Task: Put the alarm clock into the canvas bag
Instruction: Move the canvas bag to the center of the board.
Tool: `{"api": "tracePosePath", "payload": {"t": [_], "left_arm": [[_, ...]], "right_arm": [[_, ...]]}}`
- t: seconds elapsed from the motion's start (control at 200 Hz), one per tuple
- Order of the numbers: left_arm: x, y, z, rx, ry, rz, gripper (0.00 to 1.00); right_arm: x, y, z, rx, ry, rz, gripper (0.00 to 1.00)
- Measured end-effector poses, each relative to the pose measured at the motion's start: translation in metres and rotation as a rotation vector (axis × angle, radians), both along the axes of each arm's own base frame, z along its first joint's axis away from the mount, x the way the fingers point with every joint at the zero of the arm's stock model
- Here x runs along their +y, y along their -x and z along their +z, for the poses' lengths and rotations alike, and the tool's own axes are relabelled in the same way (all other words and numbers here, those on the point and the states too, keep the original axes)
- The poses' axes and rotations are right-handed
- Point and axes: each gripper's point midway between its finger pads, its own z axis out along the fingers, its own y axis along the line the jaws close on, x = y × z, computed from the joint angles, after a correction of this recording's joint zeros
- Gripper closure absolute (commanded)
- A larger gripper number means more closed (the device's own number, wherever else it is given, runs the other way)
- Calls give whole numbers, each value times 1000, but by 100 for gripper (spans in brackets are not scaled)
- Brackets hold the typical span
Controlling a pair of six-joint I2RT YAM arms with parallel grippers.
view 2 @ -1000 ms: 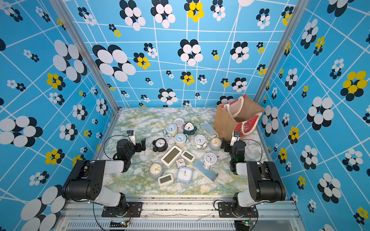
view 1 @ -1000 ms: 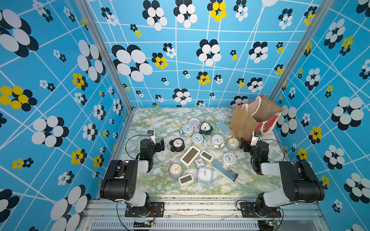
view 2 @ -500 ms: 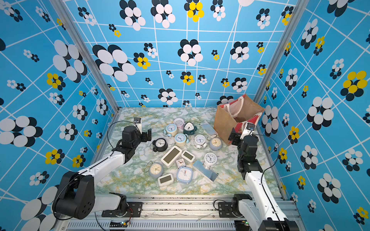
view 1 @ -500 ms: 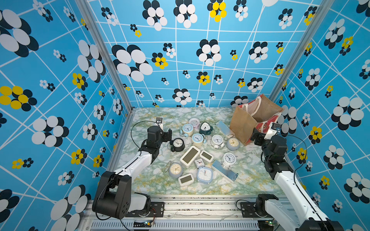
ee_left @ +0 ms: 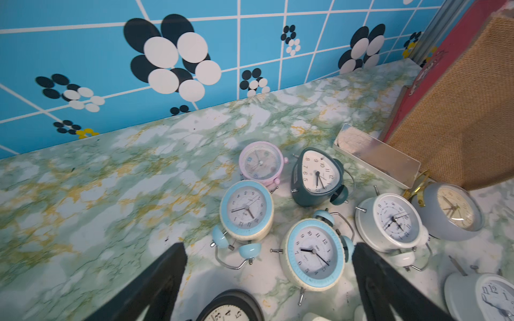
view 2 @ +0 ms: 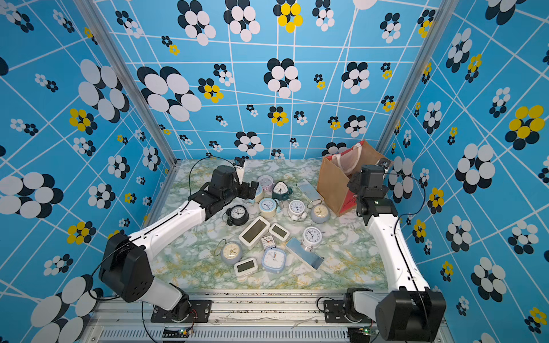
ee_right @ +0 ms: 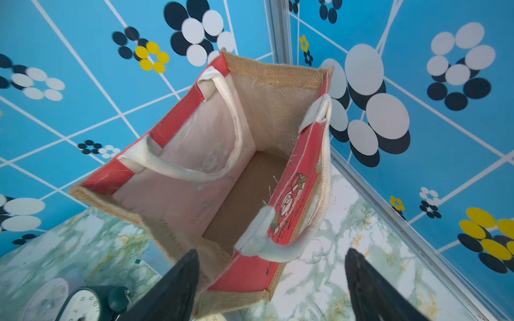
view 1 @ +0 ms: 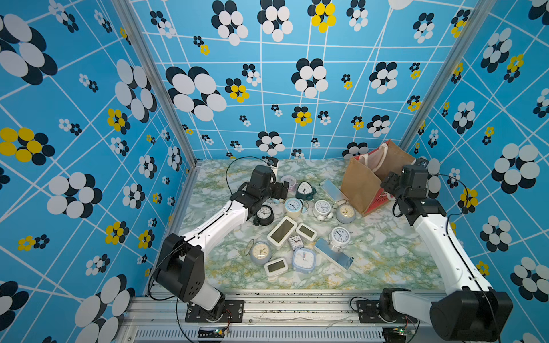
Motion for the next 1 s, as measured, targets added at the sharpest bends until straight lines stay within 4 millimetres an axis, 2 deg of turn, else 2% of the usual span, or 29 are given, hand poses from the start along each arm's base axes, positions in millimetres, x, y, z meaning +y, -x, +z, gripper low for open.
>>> {"api": "tracePosePath", "payload": {"t": [0.2, 0.49, 0.655, 0.775, 0.895, 1.0], "left_arm": [[-51, -6, 3, 26, 39, -96, 6], [-122, -21, 15, 22, 104, -231, 15], [-161, -23, 20, 33, 141, -304, 20], [-187, -21, 26, 57, 175, -337, 22], [-208, -15, 29, 93, 216, -368, 23], [-220, -5, 27, 134, 239, -394, 24]], "right_arm": [[-7, -15, -25, 100, -9, -55, 40], [-11, -14, -30, 132, 20, -67, 100], [-16, 0, -20, 157, 83, -67, 100], [-24, 22, -4, 155, 152, -82, 100], [-30, 46, 10, 171, 212, -91, 100], [-29, 60, 13, 202, 243, -63, 100]]}}
